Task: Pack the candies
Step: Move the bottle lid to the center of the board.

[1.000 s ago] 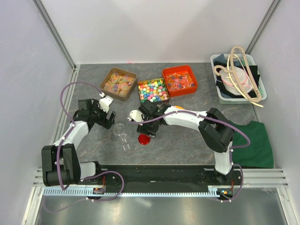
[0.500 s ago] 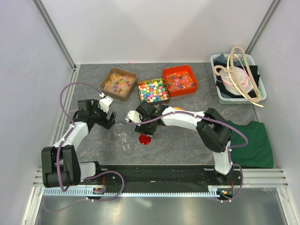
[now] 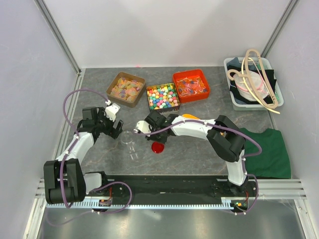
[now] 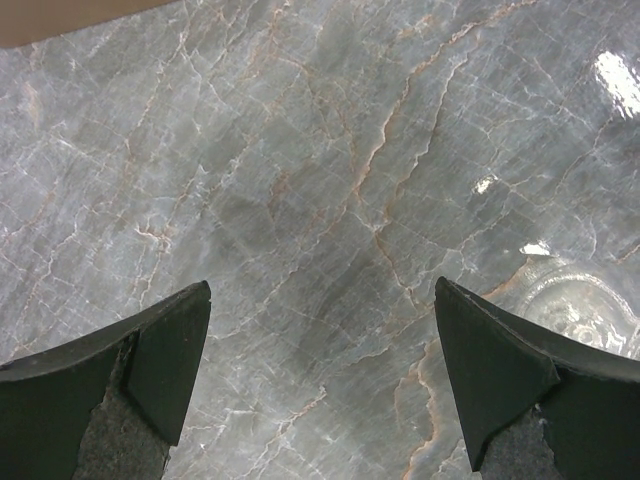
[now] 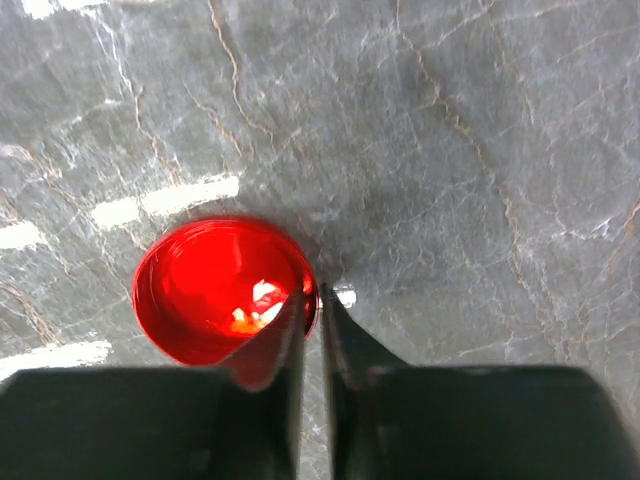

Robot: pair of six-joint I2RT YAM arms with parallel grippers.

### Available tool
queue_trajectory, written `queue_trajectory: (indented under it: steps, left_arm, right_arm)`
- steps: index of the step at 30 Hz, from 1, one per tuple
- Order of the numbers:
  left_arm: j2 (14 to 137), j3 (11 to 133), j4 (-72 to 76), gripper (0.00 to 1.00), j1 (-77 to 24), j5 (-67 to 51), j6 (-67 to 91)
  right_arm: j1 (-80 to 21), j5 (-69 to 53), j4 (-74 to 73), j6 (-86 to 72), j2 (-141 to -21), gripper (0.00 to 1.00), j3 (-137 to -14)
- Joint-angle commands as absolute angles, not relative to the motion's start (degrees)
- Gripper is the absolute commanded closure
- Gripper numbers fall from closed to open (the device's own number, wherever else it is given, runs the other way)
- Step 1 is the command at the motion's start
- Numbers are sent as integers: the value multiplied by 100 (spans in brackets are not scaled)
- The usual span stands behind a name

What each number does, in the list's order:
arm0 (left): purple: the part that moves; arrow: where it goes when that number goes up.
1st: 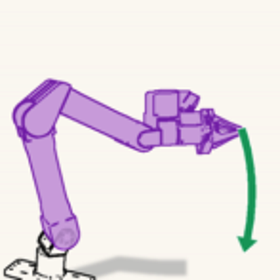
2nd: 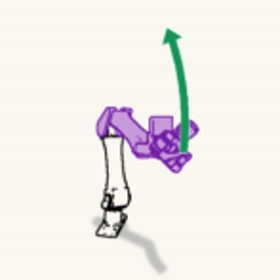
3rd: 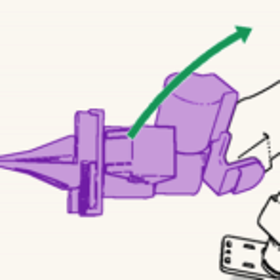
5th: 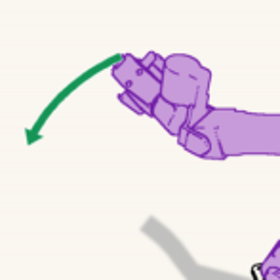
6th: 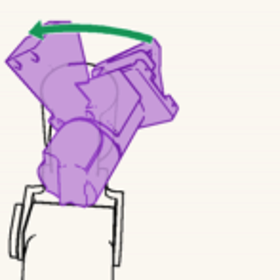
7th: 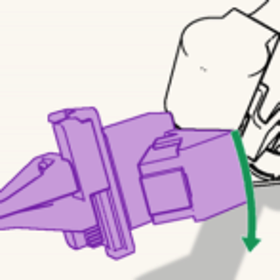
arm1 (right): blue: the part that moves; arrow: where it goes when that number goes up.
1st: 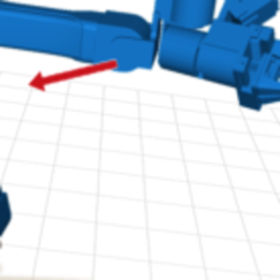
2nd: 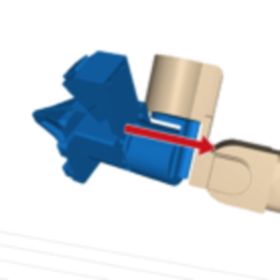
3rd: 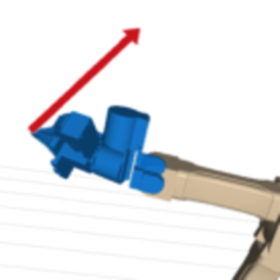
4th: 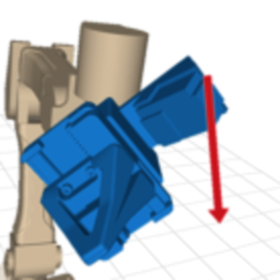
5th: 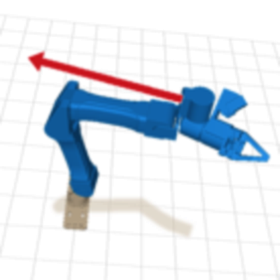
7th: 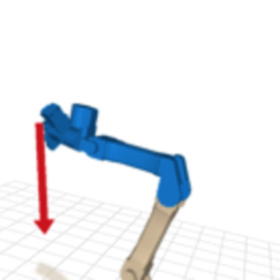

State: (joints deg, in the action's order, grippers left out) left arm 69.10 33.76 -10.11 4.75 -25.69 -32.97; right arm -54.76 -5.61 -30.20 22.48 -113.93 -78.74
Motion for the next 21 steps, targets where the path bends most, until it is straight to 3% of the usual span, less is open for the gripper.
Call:
queue_trajectory:
  steps: [1,8,21]
  left_arm:
    - [6697,3287,-800,1,492,-2663,-3270]
    - [6557,3199,-791,1,501,-2654,-3278]
    - [6407,3164,-800,1,501,-2769,-3199]
  right_arm:
    - [-5467,-343,-3094,2373,-11031,86,-7454]
    - [-5099,-334,-3357,2592,-10231,91,-6918]
    - [-4044,-123,-3472,3391,-8536,94,-4835]
